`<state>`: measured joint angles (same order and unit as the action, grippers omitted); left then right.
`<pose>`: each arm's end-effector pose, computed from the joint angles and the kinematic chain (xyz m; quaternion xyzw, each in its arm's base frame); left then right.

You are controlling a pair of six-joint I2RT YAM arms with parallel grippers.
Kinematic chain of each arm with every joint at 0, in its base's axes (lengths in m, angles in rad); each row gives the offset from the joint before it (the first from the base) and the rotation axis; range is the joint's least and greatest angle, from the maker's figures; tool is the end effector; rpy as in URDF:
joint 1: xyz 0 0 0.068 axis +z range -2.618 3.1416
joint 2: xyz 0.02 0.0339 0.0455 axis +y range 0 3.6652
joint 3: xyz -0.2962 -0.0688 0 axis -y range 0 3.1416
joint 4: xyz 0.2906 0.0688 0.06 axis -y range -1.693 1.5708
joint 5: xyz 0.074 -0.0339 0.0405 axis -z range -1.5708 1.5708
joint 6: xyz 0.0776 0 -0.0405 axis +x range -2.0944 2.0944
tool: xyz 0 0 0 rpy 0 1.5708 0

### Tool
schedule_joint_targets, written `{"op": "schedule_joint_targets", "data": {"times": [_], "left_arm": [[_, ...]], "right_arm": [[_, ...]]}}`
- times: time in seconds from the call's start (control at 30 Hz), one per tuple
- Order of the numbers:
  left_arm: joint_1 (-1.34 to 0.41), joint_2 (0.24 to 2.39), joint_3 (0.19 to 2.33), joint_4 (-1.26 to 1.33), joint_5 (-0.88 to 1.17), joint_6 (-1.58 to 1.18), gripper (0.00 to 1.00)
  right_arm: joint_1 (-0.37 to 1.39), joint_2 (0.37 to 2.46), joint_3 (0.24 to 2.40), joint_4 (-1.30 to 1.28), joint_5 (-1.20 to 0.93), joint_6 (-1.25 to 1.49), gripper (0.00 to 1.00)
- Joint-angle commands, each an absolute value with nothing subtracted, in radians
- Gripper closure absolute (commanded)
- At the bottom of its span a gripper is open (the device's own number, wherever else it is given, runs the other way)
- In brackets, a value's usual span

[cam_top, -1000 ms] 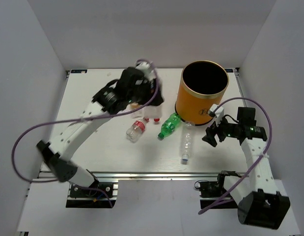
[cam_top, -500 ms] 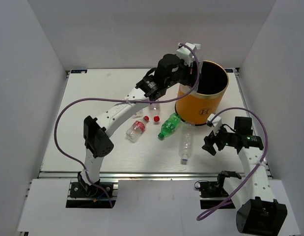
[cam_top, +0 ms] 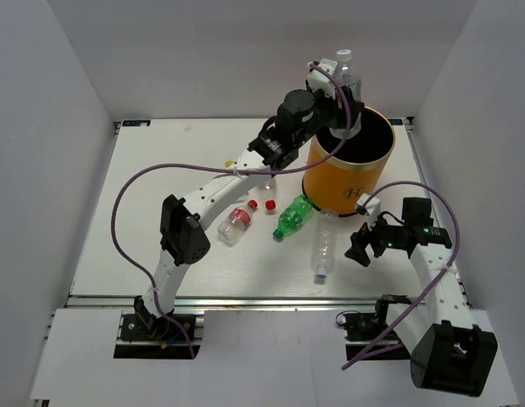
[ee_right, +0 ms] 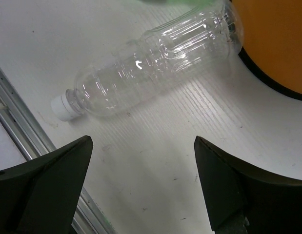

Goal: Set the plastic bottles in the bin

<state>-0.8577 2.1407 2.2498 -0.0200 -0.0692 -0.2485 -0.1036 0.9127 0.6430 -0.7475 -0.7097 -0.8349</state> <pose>0.4050 -0.4601 0.4676 0.1779 0.6511 -0.3675 0.6398 0.2089 0.0291 0.2152 -0.4112 0.8084 0.1822 0.3797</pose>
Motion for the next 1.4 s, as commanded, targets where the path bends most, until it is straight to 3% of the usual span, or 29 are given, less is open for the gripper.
{"op": "schedule_joint_targets", "data": {"times": [0.0, 0.1, 0.23, 0.47, 0.57, 0.6, 0.77, 0.97, 1.1, 1.37], "left_arm": [[-0.862, 2.190, 2.292, -0.009, -0.084, -0.265, 0.41], [-0.862, 2.203, 2.283, -0.023, -0.107, -0.265, 0.18], [-0.862, 2.203, 2.273, -0.034, -0.129, -0.256, 0.00], [-0.862, 2.064, 2.191, -0.078, -0.138, -0.217, 0.00], [-0.862, 1.863, 1.972, -0.091, -0.181, -0.183, 0.00], [-0.871, 1.729, 1.806, -0.060, -0.193, -0.173, 0.00], [-0.871, 1.339, 1.267, -0.011, -0.294, -0.129, 0.00], [-0.871, 0.997, 0.922, -0.075, -0.396, -0.109, 0.00], [-0.871, 0.861, 0.879, -0.158, -0.399, -0.118, 0.00], [-0.871, 0.773, 0.833, -0.225, -0.408, -0.118, 0.00]], "right_arm": [[-0.103, 0.966, 0.652, -0.721, -0.764, -0.842, 0.10], [-0.106, 0.991, 0.675, -0.729, -0.779, -0.832, 0.18], [-0.101, 0.966, 0.687, -0.692, -0.758, -0.761, 0.22], [-0.029, 1.060, 0.779, -0.712, -0.697, -0.666, 0.23], [0.032, 1.106, 0.788, -0.675, -0.649, -0.574, 0.20], [0.044, 1.129, 0.793, -0.670, -0.631, -0.548, 0.11], [0.164, 1.186, 0.808, -0.582, -0.499, -0.401, 0.11], [0.319, 1.290, 0.811, -0.487, -0.363, -0.187, 0.11], [0.408, 1.345, 0.813, -0.427, -0.191, -0.088, 0.11], [0.512, 1.439, 0.796, -0.364, -0.069, -0.074, 0.11]]}}
